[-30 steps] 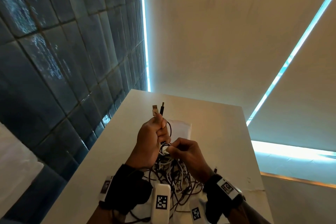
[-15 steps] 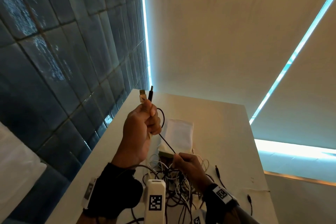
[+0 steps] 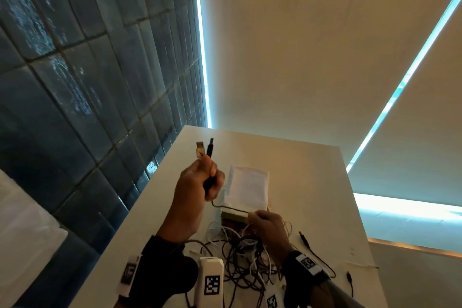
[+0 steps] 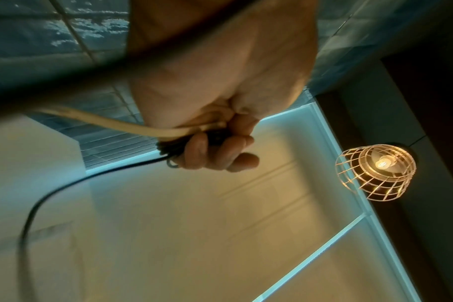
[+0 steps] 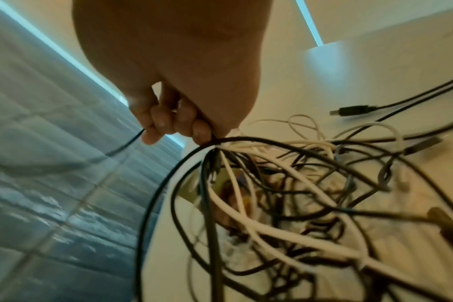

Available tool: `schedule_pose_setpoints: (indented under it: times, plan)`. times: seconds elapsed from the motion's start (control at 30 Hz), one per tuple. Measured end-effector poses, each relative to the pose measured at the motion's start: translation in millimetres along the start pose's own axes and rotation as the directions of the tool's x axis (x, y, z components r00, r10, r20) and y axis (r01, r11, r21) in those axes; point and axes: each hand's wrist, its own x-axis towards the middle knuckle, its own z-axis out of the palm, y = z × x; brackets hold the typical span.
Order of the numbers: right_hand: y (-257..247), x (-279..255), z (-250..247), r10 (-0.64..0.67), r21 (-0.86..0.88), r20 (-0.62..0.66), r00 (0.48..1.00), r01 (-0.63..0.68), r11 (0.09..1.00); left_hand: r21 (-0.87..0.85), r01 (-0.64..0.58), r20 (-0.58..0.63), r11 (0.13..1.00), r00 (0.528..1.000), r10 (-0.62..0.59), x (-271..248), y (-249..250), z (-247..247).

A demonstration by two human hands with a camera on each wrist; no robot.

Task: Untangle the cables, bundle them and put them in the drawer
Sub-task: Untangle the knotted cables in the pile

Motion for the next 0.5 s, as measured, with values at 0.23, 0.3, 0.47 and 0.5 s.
schedule_pose_setpoints:
  times: [0.23,0.3,0.47,0.5]
  plan:
    - [-70,-12,5,-0.224,0.251,0.037,0.974,0.208,0.945,0.209,0.194,-0.101,0.959,0.979,-0.176,7,-34,7]
    - [-80,-20,6,-0.291,0.256,0.106,0.951,0.257,0.932,0.23,0.205,-0.132,0.951,0.975,-0.179,9,-36,10]
    - [-81,-29,8,-0.308,0.248,0.247,0.919,0.247,0.937,-0.182,0.218,-0.025,0.959,0.974,-0.227,13,-25,19]
    - [-78,-29,7,-0.292,0.255,0.257,0.921,0.226,0.94,-0.277,0.205,-0.005,0.939,0.977,-0.214,14,-22,21]
